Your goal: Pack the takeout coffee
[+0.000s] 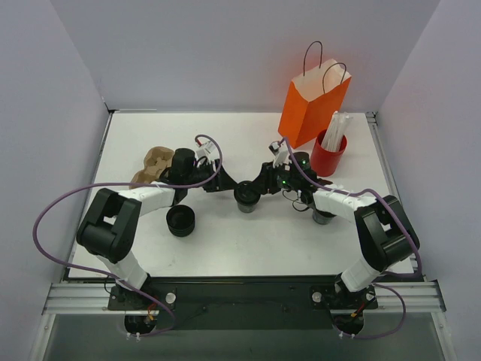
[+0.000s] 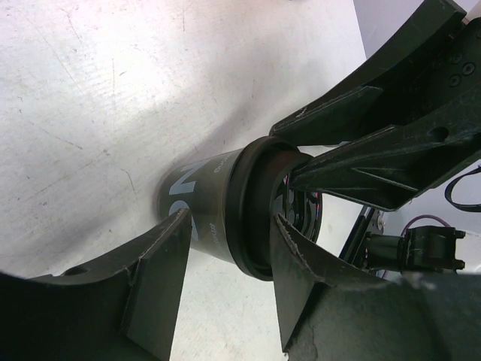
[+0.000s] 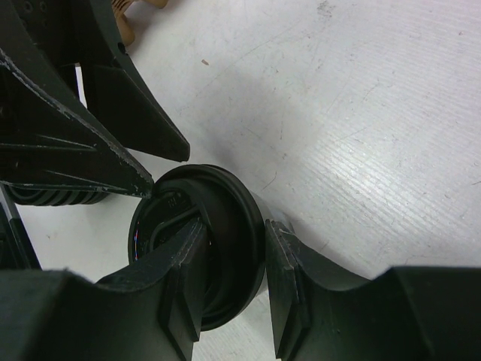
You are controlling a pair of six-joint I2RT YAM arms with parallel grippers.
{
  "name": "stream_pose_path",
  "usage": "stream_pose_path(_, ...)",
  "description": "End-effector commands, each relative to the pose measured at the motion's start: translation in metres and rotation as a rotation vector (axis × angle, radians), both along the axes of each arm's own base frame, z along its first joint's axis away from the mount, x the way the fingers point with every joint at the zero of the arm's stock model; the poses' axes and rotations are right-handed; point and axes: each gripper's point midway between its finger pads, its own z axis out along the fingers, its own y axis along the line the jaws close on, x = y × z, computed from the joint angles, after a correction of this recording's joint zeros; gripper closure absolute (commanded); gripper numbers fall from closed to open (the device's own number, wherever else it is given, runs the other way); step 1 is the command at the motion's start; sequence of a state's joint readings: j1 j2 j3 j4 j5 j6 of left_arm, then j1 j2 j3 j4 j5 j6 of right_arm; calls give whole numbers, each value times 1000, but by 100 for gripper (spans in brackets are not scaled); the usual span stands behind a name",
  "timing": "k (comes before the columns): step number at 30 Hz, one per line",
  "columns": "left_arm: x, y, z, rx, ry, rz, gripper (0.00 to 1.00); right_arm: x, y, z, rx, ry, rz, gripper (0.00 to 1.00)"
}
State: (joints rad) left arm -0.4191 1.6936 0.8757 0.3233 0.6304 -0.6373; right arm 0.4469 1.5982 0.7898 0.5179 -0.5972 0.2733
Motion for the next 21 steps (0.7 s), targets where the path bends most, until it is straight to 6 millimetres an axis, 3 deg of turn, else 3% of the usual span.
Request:
stream_pose_path(1, 8, 10, 20, -21, -91, 9, 45, -72, -34, -94, -249, 288, 95, 87)
stream_pose_path(7, 0, 6, 23, -67, -101, -25, 45, -73, -33, -94, -246, 289, 102, 87)
stream_pose_path(21, -4, 7, -7, -43, -42, -14, 49, -71, -34, -95, -247, 288, 87, 87)
